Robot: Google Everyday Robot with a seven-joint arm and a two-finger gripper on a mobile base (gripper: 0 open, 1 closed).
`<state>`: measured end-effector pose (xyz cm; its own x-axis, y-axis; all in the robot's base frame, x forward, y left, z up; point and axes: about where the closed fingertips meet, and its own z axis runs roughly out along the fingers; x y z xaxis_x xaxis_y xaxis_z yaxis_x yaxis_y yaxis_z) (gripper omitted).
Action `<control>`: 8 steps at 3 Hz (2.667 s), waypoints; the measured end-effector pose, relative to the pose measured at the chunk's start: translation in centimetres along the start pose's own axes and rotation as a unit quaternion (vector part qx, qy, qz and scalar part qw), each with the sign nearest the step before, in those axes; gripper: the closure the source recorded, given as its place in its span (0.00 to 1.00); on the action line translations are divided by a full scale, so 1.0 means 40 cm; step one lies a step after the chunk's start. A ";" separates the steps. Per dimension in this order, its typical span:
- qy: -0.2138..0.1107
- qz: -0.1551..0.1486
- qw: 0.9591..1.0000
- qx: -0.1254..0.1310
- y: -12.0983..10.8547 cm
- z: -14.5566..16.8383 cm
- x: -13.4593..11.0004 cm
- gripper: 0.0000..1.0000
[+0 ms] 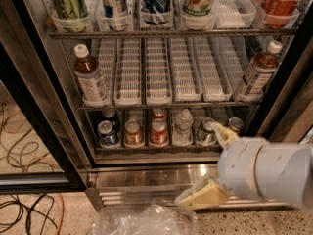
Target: Pick pepsi can from top shelf of fridge
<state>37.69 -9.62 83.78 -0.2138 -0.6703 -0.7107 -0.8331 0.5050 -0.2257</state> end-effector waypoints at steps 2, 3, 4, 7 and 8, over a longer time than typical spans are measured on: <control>-0.029 -0.018 0.994 0.105 0.037 0.042 -0.051 0.00; -0.029 -0.018 0.994 0.105 0.037 0.042 -0.051 0.00; -0.055 0.008 0.991 0.122 0.014 0.067 -0.062 0.00; -0.153 0.015 0.961 0.232 -0.144 0.095 -0.173 0.00; -0.186 0.004 0.947 0.263 -0.172 0.088 -0.219 0.00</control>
Offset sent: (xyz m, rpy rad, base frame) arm -0.0140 0.0207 -0.0151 -0.0166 -0.0782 -0.0496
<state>47.08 -5.28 89.22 0.0563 -0.4772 -0.8770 -0.4430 0.7753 -0.4502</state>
